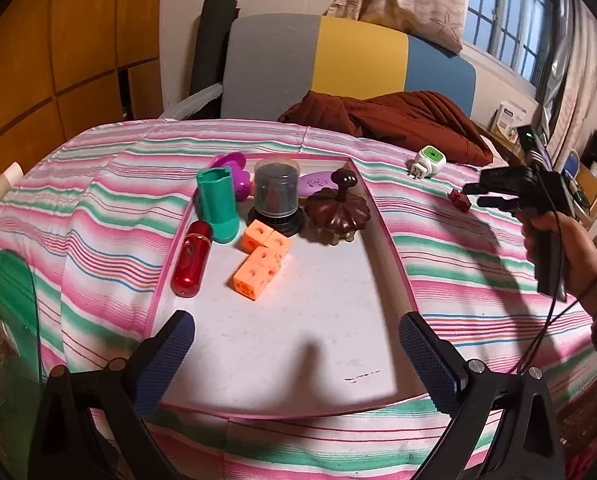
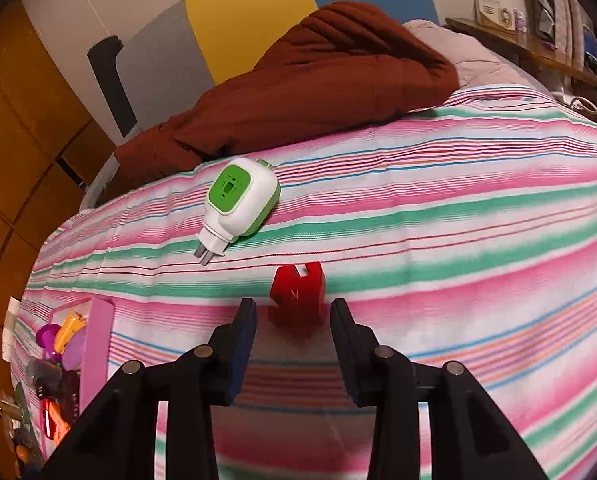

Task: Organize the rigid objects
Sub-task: 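Grasp the red puzzle piece on the bedspread with the right tool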

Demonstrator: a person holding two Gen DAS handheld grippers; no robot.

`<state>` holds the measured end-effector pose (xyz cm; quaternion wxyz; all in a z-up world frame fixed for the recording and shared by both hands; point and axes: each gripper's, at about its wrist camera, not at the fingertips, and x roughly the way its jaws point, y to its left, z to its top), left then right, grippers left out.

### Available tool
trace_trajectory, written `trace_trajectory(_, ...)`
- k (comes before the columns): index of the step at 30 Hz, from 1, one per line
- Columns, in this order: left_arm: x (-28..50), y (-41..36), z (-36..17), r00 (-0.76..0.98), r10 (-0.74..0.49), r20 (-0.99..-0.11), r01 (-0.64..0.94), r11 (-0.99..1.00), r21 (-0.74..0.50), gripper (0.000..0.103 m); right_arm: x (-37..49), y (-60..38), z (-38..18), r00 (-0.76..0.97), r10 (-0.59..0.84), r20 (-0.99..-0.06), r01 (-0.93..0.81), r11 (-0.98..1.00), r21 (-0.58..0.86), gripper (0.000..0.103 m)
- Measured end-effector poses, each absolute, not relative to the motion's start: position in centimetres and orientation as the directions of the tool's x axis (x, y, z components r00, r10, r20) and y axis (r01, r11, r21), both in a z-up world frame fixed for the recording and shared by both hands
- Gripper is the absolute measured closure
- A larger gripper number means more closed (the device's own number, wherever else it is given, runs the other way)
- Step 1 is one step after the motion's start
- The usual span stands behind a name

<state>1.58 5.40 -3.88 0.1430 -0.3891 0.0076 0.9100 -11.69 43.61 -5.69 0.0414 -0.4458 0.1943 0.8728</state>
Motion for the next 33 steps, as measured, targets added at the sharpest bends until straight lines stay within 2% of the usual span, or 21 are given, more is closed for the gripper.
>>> trace_trajectory(5,1.3,6.6,-4.0,-0.649,0.251,-0.718,-0.284,-0.956,-0.078,0.0,-13.1,43.4,-7.4,-0.571,-0.097,-0.815,-0.237,-0.931,0.276,0.065)
trace_trajectory(10,1.0,8.1,-4.0,-0.644,0.262,-0.719,-0.308,-0.949,-0.07,0.0,-13.5,42.6,-7.3,-0.573,-0.064,-0.817,-0.207,-0.953,0.22,0.069)
trace_trajectory(22,-0.1,12.2,-2.5,-0.643,0.312,-0.699,-0.373,-0.925,-0.07,0.0,-13.2,42.6,-7.0,-0.532,-0.052,-0.845,-0.211,-0.959,0.192,0.07)
trace_trajectory(29,-2.8,15.5,-0.7,-0.649,0.353,-0.674,-0.415,-0.907,-0.076,0.0,-12.5,44.0,-6.8,-0.461,0.02,-0.887,-0.302,-0.943,0.136,0.07)
trace_trajectory(33,-5.9,18.6,0.0,-0.662,0.35,-0.663,-0.425,-0.904,-0.052,0.0,-11.9,46.2,-6.7,-0.431,0.02,-0.902,-0.371,-0.915,0.157,0.07)
